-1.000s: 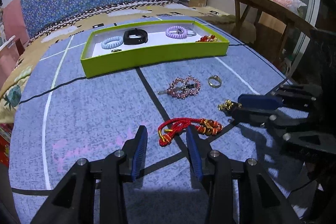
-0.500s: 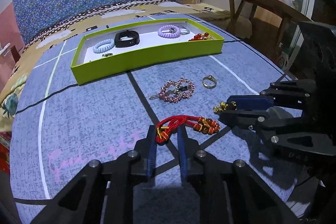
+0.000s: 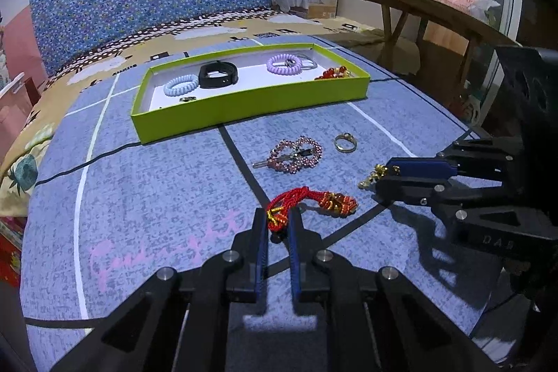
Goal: Organize jewelry
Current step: 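Grasp the red tassel cord with the left tool while the right tool grasps the gold-and-black charm, then carry the red tassel cord and gold charm over the green box with both tools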
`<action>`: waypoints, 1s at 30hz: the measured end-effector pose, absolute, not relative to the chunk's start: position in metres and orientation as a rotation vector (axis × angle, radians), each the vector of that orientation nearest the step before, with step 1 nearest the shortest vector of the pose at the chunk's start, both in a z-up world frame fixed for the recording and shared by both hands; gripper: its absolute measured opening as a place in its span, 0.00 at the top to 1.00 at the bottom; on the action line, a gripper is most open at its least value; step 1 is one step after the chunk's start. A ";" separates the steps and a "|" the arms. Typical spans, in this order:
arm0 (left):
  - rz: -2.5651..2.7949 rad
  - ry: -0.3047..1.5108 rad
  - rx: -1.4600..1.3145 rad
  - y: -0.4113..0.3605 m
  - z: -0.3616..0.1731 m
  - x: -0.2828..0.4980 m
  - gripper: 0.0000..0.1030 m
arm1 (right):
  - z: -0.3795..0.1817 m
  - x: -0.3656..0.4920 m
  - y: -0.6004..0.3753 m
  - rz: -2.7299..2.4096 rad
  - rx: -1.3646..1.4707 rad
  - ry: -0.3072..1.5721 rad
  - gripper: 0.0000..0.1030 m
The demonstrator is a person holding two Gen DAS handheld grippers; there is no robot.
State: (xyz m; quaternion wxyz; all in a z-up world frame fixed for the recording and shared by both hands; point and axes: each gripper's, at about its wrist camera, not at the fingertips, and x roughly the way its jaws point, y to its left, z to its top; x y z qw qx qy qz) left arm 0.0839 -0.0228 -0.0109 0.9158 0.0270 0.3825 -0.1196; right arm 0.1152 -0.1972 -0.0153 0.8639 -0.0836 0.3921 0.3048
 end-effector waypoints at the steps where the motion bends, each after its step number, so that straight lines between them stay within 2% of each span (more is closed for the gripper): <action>1: -0.245 0.782 0.050 -0.022 -0.009 0.083 0.88 | -0.014 0.114 -0.198 0.637 -0.171 0.818 0.79; 15: -0.221 0.709 0.007 -0.013 0.015 0.086 0.88 | 0.006 0.120 -0.209 0.602 -0.118 0.773 0.79; 30: -0.143 0.661 -0.029 0.008 0.030 0.130 0.88 | 0.026 0.157 -0.216 0.560 -0.080 0.723 0.79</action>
